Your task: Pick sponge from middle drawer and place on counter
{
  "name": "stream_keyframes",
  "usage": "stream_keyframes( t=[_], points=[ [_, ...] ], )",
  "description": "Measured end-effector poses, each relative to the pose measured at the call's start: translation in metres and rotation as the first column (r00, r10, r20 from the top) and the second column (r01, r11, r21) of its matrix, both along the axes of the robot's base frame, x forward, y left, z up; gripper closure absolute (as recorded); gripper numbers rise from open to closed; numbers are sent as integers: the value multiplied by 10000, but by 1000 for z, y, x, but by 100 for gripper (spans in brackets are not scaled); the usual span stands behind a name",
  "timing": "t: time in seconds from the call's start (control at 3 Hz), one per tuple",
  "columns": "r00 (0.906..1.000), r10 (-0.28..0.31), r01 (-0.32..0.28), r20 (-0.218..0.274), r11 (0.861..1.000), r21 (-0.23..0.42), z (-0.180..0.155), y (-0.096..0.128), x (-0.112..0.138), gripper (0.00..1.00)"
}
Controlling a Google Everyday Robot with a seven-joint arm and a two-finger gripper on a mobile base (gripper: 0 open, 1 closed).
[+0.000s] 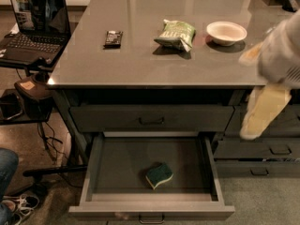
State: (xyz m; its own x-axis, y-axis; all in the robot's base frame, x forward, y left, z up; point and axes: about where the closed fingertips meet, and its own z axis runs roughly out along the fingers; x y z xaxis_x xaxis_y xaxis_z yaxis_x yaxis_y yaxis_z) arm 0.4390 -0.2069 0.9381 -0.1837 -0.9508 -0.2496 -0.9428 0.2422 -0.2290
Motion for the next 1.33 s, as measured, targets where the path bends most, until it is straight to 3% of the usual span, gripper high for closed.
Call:
stream_keyframes(
  t=[0.33,0.67,1.0,1.33],
  points=[
    [9920,1019,-899,-739,9844,1515,-100,37,-1,0],
    [9638,1861,-1198,-1908,9420,3135,-227,89,-11,0],
    [9384,2020,-738,-2804,9098,4085,-335,129,-20,0],
    [9432,1677,-238,-2868,8952,4450,-371,135,-10,0]
  ],
)
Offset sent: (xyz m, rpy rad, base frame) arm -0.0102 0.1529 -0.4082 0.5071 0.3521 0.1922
